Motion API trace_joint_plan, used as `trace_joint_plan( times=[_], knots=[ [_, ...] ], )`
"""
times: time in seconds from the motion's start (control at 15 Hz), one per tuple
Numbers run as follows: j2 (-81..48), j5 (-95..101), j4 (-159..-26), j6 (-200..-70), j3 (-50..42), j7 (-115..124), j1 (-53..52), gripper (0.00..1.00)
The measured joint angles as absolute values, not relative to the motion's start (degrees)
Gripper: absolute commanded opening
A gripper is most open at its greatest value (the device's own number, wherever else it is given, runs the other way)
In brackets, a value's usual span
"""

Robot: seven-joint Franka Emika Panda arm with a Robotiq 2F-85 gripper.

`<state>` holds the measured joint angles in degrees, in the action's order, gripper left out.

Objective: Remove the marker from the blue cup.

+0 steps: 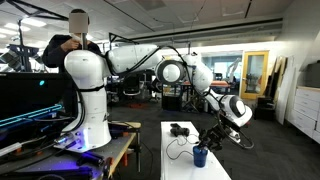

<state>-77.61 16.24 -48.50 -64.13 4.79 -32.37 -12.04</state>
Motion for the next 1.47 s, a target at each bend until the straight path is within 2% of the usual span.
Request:
trace_joint_plan(
  times=[1.47],
  knots=[
    [-66.7, 17.3, -55.8, -63.3, 3.7, -25.5, -12.1, 0.03]
  ],
)
